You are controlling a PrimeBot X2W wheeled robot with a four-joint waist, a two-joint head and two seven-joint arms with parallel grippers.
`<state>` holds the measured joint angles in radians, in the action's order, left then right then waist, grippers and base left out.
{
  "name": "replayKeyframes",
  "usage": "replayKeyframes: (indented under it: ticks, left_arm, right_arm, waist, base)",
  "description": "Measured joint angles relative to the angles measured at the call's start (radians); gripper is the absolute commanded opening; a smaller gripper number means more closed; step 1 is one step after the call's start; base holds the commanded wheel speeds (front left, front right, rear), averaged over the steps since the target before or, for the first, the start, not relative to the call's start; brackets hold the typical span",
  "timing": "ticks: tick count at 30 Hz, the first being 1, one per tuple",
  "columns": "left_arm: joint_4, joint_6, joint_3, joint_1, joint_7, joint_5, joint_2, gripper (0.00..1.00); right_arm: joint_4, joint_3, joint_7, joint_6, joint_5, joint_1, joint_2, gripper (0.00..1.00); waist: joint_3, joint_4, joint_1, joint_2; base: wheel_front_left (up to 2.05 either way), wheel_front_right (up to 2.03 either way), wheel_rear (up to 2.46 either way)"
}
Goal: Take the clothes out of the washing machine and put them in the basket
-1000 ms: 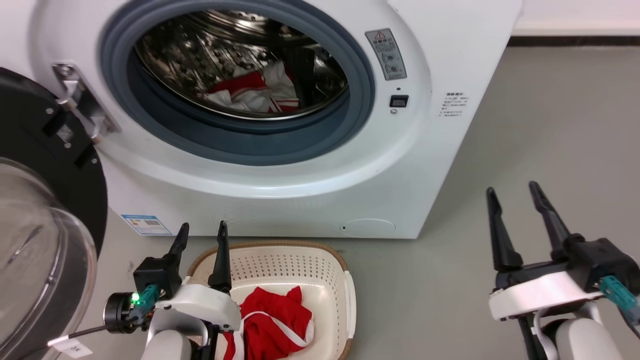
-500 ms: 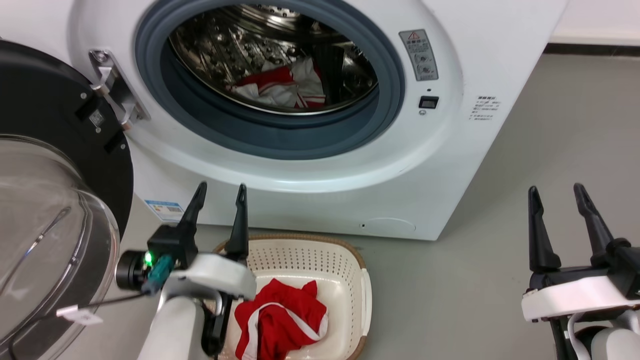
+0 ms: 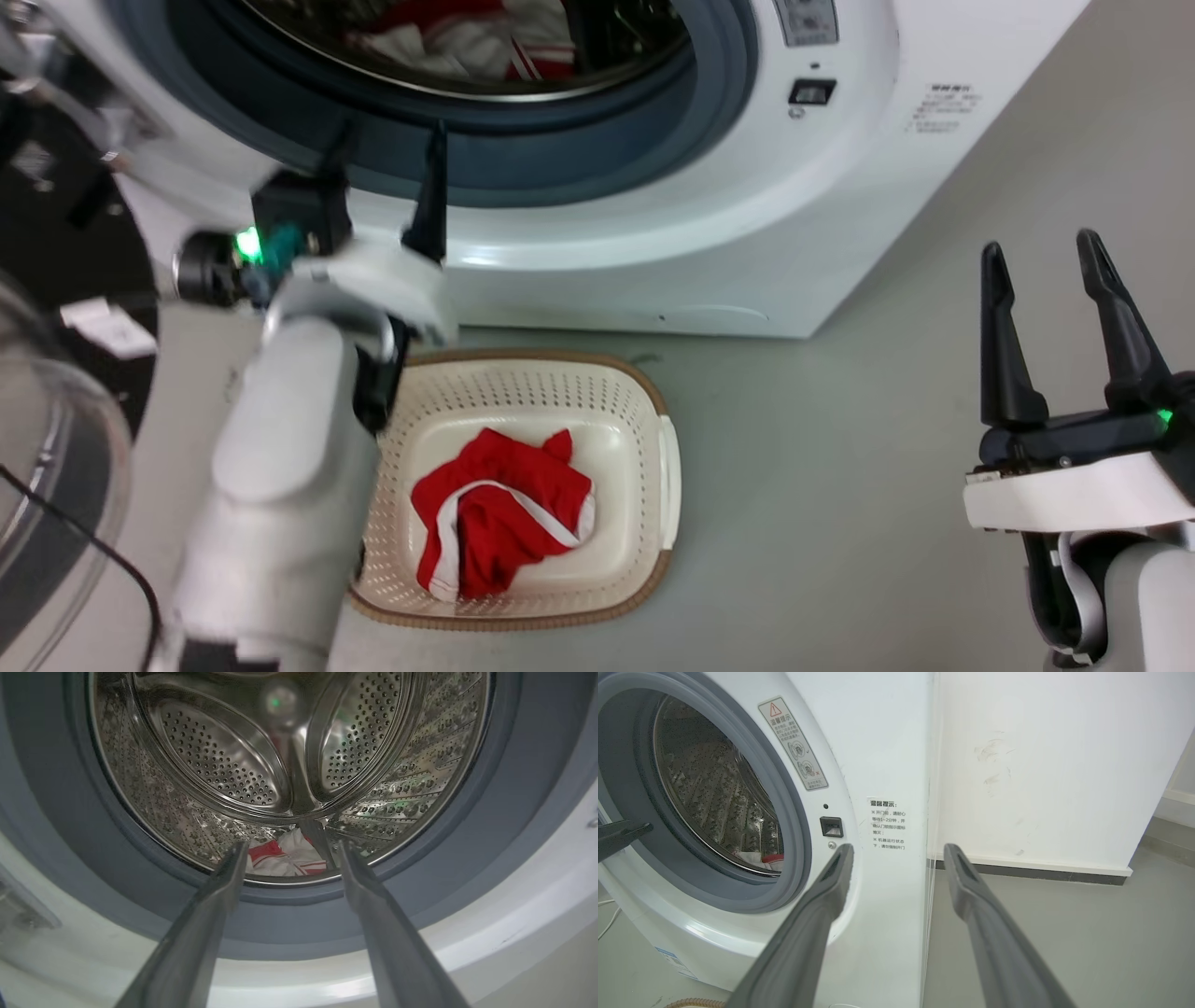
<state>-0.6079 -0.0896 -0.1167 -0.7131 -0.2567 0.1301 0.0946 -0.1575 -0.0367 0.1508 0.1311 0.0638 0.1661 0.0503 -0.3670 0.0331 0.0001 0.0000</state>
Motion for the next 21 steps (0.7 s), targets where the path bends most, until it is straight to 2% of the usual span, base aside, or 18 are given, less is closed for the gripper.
replayKeyframes:
  ticks: [7,13,21]
  left_arm:
    - [-0.201,-0.007,-0.012,-0.288,0.083,-0.029,0.068,1.00]
    - [-0.364,-0.009,-0.021,-0.482,0.168,-0.049,0.147,1.00]
    - [-0.487,-0.016,-0.057,-0.711,0.333,-0.099,0.272,1.00]
  right_arm:
    - [-0.009,0.059,0.030,0.000,0.029,0.044,0.000,1.00]
    - [0.025,0.133,0.068,0.000,0.073,0.078,0.000,1.00]
    - [0.061,0.215,0.104,0.000,0.145,0.122,0.001,1.00]
  waist:
    - [-0.105,-0.065,0.0001,0.0000]
    - [-0.183,-0.145,0.0001,0.0000]
    - [-0.304,-0.248,0.0002,0.0000]
  base:
    - [0.00,0.00,0.00]
    - [0.00,0.00,0.00]
    - [0.00,0.00,0.00]
